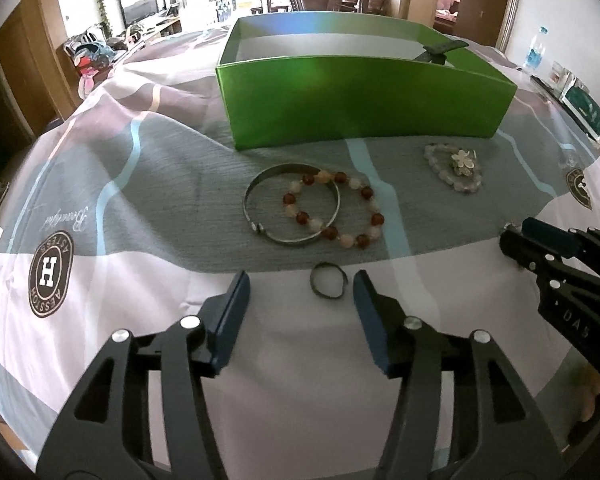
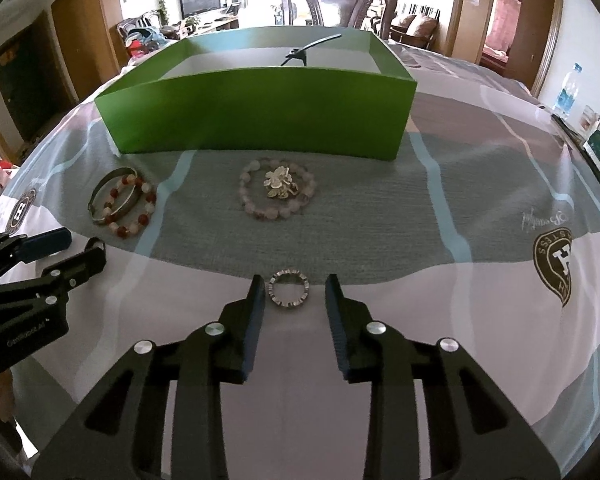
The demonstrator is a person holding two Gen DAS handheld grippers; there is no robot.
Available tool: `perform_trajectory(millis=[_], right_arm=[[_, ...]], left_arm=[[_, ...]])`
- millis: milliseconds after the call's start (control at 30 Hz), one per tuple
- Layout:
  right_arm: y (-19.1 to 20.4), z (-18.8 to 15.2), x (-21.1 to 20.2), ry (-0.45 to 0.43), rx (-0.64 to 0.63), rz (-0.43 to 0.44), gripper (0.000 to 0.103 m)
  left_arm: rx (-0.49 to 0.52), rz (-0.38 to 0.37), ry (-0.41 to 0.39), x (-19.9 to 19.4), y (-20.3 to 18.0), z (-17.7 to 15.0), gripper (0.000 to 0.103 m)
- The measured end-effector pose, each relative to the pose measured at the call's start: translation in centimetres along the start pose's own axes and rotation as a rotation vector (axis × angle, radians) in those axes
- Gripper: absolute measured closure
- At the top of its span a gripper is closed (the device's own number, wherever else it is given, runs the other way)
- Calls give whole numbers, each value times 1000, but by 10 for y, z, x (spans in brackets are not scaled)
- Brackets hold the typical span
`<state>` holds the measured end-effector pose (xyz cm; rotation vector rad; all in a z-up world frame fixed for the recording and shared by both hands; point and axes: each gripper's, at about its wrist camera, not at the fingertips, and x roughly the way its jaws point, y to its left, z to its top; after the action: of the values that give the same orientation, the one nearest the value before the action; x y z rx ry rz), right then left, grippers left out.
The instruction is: Organize jewelry
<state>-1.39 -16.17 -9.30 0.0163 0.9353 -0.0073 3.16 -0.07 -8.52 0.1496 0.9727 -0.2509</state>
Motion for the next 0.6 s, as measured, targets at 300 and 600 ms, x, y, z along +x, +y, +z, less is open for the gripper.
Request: perform_trajectory(millis=[300, 600], right_arm=[[-1, 0, 0, -3, 4, 5, 66], [3, 0, 1, -8, -7, 15, 56]], left_arm=[[0, 2, 1, 1, -3, -1, 40], [5, -3, -3, 1, -5, -4, 33]])
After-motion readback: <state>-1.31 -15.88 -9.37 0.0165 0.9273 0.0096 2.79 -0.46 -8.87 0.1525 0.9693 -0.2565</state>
